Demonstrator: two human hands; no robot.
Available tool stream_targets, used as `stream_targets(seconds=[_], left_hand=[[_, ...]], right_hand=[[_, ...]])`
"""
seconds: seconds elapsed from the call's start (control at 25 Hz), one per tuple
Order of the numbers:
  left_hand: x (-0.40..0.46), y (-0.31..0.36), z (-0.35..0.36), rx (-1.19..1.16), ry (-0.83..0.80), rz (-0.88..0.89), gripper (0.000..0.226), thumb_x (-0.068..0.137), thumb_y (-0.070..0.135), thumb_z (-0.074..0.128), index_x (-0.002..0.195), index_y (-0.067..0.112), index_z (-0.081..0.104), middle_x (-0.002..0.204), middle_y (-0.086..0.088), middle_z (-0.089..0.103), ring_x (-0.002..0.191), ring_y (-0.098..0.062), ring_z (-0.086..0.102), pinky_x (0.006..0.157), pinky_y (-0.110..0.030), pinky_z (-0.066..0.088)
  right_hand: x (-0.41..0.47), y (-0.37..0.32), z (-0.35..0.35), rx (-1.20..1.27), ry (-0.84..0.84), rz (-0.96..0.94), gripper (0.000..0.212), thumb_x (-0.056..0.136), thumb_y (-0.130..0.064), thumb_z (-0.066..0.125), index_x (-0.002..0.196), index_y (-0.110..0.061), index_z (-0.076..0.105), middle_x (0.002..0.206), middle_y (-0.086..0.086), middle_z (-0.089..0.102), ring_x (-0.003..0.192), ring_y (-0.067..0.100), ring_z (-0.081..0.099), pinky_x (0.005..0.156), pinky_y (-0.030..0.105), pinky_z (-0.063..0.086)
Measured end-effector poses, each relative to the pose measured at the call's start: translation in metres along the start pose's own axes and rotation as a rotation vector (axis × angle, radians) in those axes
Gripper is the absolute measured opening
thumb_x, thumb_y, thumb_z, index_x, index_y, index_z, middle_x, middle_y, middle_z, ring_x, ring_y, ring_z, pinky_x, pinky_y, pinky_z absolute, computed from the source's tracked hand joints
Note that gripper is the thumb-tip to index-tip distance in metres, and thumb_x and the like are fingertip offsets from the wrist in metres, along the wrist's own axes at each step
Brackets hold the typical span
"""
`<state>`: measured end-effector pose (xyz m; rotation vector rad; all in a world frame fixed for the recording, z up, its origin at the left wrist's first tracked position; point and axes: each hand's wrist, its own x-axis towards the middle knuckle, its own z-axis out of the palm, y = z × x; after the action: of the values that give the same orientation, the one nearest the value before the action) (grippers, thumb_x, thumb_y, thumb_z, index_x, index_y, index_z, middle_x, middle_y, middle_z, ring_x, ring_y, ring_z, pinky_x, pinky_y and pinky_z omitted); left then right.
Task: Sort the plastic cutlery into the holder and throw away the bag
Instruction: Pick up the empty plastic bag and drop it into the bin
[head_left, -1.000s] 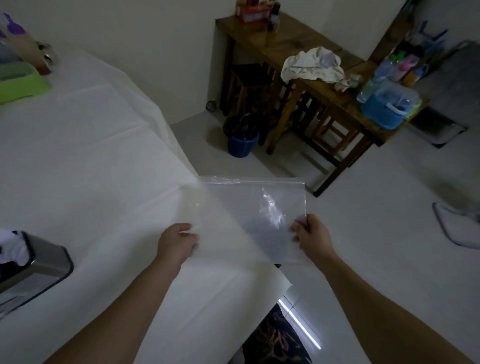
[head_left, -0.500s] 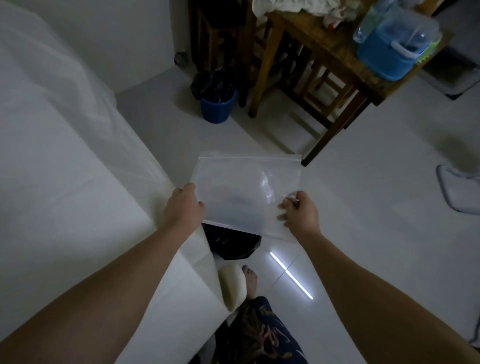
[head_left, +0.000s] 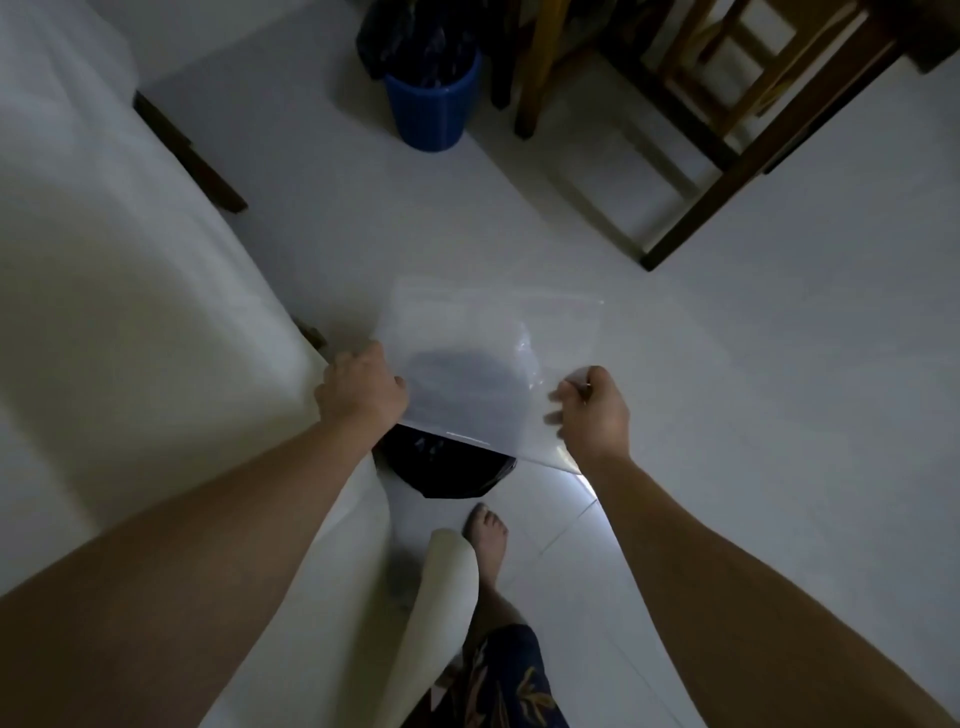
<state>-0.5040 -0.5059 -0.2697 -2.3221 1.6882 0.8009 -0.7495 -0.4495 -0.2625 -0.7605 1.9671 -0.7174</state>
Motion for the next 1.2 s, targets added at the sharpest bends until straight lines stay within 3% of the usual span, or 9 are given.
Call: stream_targets(seconds=[0.32, 0.4, 0.52, 0.64, 0.76, 0.92, 1.12, 1.2], left_hand=[[0.035, -0.003, 0.089, 0.123, -0.082, 0.011, 0.046, 0.092, 0.040, 0.048, 0.132, 0.017, 0.048, 0.128, -0.017, 0.050, 0.119, -0.038, 0.049, 0.096, -0.047, 0.041], [0.038, -0.007, 0.115, 0.193, -0.126, 0.026, 0.047, 0.092, 0.044, 0.046, 0.131, 0.019, 0.050, 0.136, -0.016, 0.045, 0.126, -0.036, 0.044, 0.102, -0.048, 0.036], [0.035, -0.013, 0.155, 0.269, -0.177, 0.132, 0.047, 0.091, 0.045, 0.046, 0.131, 0.021, 0.050, 0.153, -0.014, 0.031, 0.142, -0.034, 0.028, 0.112, -0.053, 0.027], [0.022, -0.016, 0.192, 0.205, -0.279, 0.259, 0.048, 0.090, 0.036, 0.049, 0.134, 0.019, 0.045, 0.145, -0.011, 0.039, 0.135, -0.032, 0.038, 0.109, -0.051, 0.035], [0.016, -0.011, 0.222, 0.160, -0.393, 0.348, 0.060, 0.085, 0.032, 0.058, 0.140, 0.016, 0.037, 0.145, -0.013, 0.036, 0.134, -0.034, 0.037, 0.108, -0.050, 0.036], [0.026, -0.011, 0.251, 0.130, -0.483, 0.344, 0.083, 0.087, 0.035, 0.062, 0.154, 0.015, 0.018, 0.162, -0.015, 0.012, 0.146, -0.035, 0.019, 0.118, -0.049, 0.023], [0.051, -0.021, 0.284, 0.098, -0.480, 0.360, 0.068, 0.096, 0.034, 0.043, 0.156, 0.015, 0.017, 0.163, -0.012, 0.016, 0.147, -0.032, 0.020, 0.120, -0.046, 0.021], [0.059, -0.021, 0.293, 0.073, -0.550, 0.336, 0.065, 0.098, 0.034, 0.037, 0.156, 0.013, 0.015, 0.163, -0.011, 0.018, 0.147, -0.029, 0.023, 0.119, -0.044, 0.023]], right_hand=[[0.051, 0.077, 0.035, -0.051, -0.013, 0.076, 0.013, 0.098, -0.011, 0.047, 0.087, -0.017, 0.051, 0.088, 0.006, 0.071, 0.060, 0.018, 0.071, 0.049, 0.028, 0.049], [0.060, 0.096, 0.043, -0.072, -0.026, 0.112, 0.010, 0.098, -0.011, 0.047, 0.090, -0.015, 0.052, 0.089, 0.006, 0.071, 0.062, 0.020, 0.071, 0.052, 0.032, 0.052], [0.071, 0.123, 0.060, -0.132, -0.032, 0.179, 0.010, 0.098, -0.014, 0.045, 0.093, -0.016, 0.053, 0.089, 0.003, 0.071, 0.063, 0.019, 0.072, 0.063, 0.041, 0.058], [0.074, 0.143, 0.078, -0.207, -0.009, 0.225, 0.019, 0.098, -0.014, 0.044, 0.083, -0.025, 0.051, 0.087, 0.002, 0.070, 0.063, 0.018, 0.072, 0.067, 0.042, 0.062], [0.077, 0.156, 0.087, -0.257, -0.002, 0.263, 0.020, 0.098, -0.015, 0.045, 0.083, -0.027, 0.050, 0.087, 0.003, 0.068, 0.065, 0.018, 0.072, 0.068, 0.041, 0.063], [0.087, 0.165, 0.090, -0.240, -0.051, 0.275, 0.006, 0.100, -0.021, 0.049, 0.096, -0.023, 0.053, 0.090, -0.001, 0.066, 0.068, 0.016, 0.073, 0.063, 0.033, 0.062], [0.099, 0.178, 0.095, -0.328, -0.140, 0.272, 0.011, 0.102, -0.023, 0.045, 0.093, -0.025, 0.051, 0.095, 0.002, 0.067, 0.076, 0.018, 0.072, 0.068, 0.035, 0.062], [0.104, 0.183, 0.098, -0.353, -0.168, 0.296, 0.012, 0.102, -0.021, 0.046, 0.092, -0.025, 0.051, 0.094, 0.004, 0.066, 0.076, 0.021, 0.072, 0.070, 0.037, 0.062]])
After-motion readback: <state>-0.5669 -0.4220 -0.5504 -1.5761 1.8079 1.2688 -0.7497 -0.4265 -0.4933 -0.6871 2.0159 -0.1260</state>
